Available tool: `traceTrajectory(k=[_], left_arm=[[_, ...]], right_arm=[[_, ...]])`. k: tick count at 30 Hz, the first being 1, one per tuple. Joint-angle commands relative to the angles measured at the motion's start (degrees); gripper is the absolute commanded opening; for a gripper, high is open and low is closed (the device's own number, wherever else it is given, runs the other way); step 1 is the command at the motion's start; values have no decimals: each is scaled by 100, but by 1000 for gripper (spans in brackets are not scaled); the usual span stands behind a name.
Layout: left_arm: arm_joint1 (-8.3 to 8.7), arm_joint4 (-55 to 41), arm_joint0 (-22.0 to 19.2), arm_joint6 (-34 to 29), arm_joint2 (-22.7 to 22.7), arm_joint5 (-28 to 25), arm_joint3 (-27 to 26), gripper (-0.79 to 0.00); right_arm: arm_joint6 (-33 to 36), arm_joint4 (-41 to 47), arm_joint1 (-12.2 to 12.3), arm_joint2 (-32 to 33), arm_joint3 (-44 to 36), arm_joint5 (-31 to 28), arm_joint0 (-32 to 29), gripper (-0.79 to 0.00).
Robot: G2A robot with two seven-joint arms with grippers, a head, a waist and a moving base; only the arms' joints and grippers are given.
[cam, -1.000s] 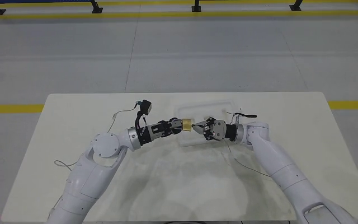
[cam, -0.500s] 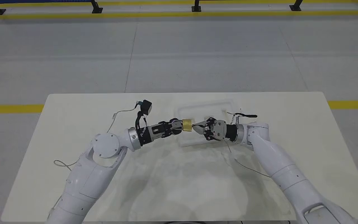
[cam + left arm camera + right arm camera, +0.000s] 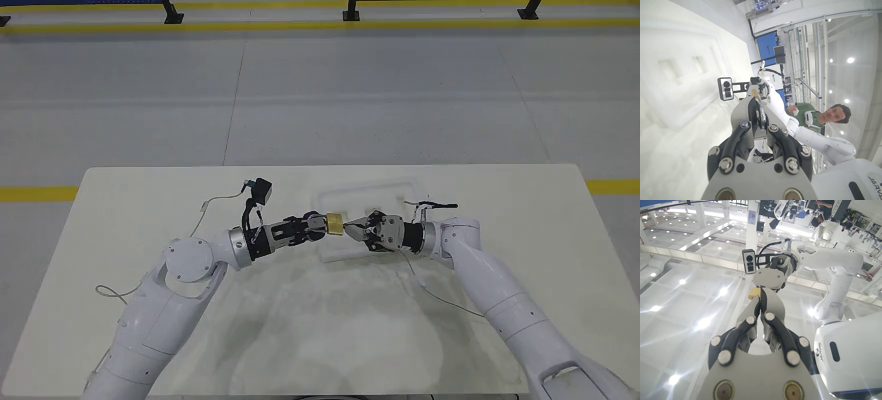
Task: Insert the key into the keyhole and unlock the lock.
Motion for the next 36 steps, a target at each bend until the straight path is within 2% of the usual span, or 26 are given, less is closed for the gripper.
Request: traceTrajectory(k=[1, 13, 14, 15, 17, 30, 36], left_arm=[[2, 3, -3, -3, 2, -9, -3, -785], [12, -10, 4, -6, 1, -25, -19, -785], [13, -11, 6, 1, -1, -27, -20, -785], [14, -14, 10, 9, -3, -21, -19, -785], [16, -20, 16, 24, -5, -14, -24, -785], [18, -81, 28, 82, 21, 33, -34, -785], [13, -92, 34, 130, 64, 61, -57, -785]], right_arm=[[-25, 17, -1, 7, -3, 25, -2, -785], [-131, 78, -7, 41, -18, 79, -22, -785], [-136, 68, -7, 43, -30, 73, -21, -767], [-142, 48, -6, 47, -43, 50, -22, -646], [-147, 13, -2, 52, -67, 25, -35, -606], [-101, -208, 36, 134, -231, -150, -139, -597], [-37, -313, 68, 219, -300, -254, -184, -539]])
